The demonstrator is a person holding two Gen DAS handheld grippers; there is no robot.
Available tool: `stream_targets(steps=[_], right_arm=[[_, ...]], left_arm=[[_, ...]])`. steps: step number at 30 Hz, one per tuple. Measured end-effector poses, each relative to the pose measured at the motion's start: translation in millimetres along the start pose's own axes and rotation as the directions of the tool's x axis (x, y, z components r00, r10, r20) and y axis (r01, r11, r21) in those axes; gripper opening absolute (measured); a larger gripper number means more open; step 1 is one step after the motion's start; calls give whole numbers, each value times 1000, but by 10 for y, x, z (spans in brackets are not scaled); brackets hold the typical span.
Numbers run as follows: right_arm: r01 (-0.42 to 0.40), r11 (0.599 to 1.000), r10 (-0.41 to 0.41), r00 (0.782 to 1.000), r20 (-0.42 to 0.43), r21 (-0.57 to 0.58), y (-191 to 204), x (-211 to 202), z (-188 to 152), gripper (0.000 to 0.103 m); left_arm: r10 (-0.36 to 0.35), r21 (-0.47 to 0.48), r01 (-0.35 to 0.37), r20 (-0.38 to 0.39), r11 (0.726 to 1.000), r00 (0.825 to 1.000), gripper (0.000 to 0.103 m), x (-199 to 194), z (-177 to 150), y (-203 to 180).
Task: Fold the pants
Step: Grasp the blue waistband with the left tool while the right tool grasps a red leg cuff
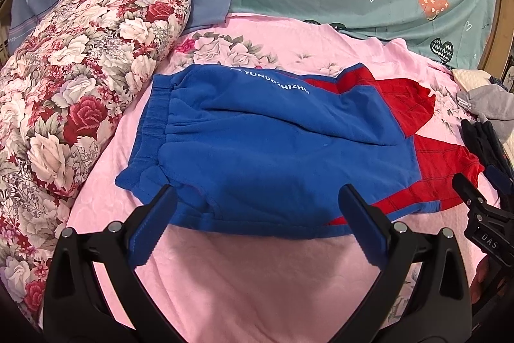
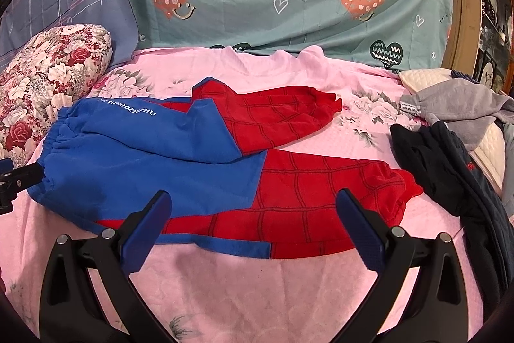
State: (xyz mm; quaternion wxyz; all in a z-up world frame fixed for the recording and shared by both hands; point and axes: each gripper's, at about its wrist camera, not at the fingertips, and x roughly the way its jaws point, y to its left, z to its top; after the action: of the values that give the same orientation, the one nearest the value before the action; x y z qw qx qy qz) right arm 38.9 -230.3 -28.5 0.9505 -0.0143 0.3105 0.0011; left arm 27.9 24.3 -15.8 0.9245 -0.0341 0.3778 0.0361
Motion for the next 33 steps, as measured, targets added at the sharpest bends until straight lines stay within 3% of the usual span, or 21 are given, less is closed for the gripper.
stream_targets(steps=[13, 16, 18, 19, 21, 23, 25, 29, 33], right_arm=[[-2, 1000, 2, 1000, 9, 26, -42, -31, -9, 102], [11, 1000, -11, 1000, 5, 24, -48, -13, -10, 102], [54, 998, -55, 998, 10, 30, -73, -5, -12, 102], [109, 993, -109, 994, 12, 36, -105, 11, -18, 102], [184, 982, -184, 983, -3, 40, -177, 63, -43, 102], [215, 975, -212, 976, -51, 57, -294, 167, -94, 102], [195, 975, -181, 975, -127, 105, -450, 293, -144, 102], [155, 961, -114, 976, -185, 227, -710, 409, -177, 102], [130, 960, -81, 977, -198, 246, -779, 438, -189, 102]], left_arm=[[-8, -3, 7, -7, 1000, 1000, 101, 13, -13, -11], [-49, -13, 48, -41, 999, 998, 101, 82, -26, 8], [-135, -62, 128, -120, 990, 984, 101, 198, -61, 89], [-201, -114, 182, -185, 977, 962, 101, 296, -110, 181], [-255, -185, 211, -261, 960, 931, 101, 425, -205, 384], [-201, -224, 140, -279, 964, 939, 100, 490, -291, 677], [-169, -265, 94, -275, 960, 947, 99, 502, -319, 932], [-215, -384, 118, -220, 916, 951, 97, 499, -295, 1237], [-272, -417, 160, -226, 895, 935, 77, 667, -184, 1237]])
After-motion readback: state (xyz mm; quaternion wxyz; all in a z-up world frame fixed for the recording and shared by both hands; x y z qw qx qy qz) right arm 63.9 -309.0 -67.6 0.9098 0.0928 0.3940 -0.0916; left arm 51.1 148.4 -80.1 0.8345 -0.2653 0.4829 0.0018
